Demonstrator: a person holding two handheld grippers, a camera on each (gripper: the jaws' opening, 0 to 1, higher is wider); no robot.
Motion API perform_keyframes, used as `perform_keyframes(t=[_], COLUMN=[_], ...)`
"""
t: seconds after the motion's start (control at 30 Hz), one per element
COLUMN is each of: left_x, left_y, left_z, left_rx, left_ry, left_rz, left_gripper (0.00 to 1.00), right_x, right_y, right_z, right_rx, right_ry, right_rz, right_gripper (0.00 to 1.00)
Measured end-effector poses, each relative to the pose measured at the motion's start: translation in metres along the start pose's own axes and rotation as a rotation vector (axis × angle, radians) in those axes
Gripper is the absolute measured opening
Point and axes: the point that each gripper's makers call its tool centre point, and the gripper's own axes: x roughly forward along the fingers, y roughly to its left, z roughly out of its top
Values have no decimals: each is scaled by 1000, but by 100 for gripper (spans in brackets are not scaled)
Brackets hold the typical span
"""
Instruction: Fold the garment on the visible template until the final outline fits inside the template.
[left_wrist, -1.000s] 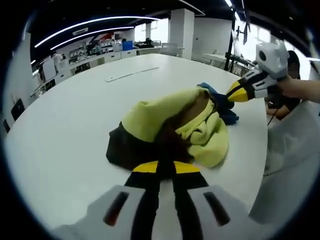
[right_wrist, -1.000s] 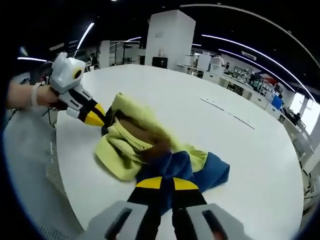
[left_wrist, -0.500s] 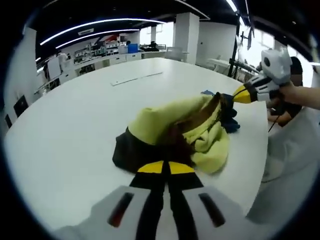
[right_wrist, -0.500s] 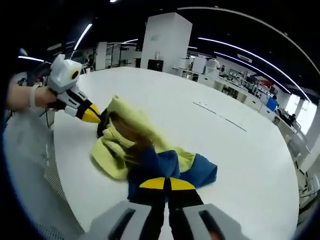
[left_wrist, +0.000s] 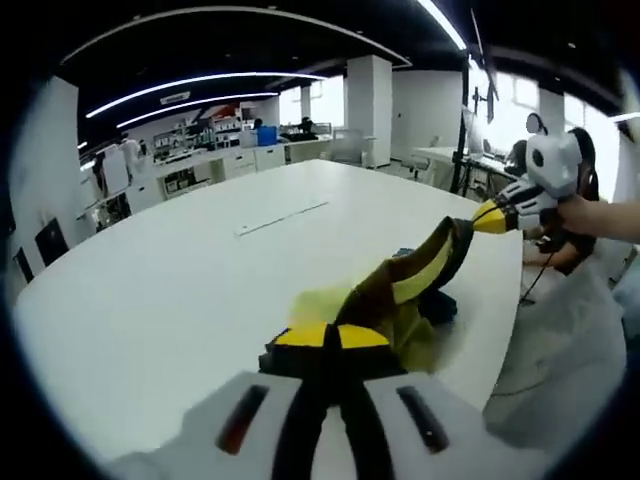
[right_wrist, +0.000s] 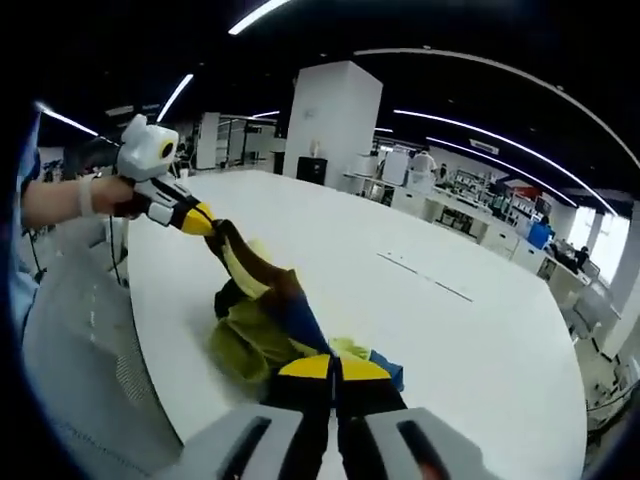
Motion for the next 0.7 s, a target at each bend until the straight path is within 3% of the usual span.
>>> perform_keyframes(t=[0.23, 0.47, 0.7], left_x=[-17, -31, -55], left_y=[2, 7, 17], left_z=[40, 69, 117], left_rx=[5, 28, 47], left_ry=[-76, -112, -199], left_rz=[0, -1, -2], left_gripper=[0, 0, 0], right_x=[-19, -30, -42], right_y=[-8, -12, -14], right_z=[34, 68, 110], right_rx=[22, -11, -39], right_ry=[-80, -143, -233], right_rz=[-9, -22, -36], right_gripper=[0, 0, 0])
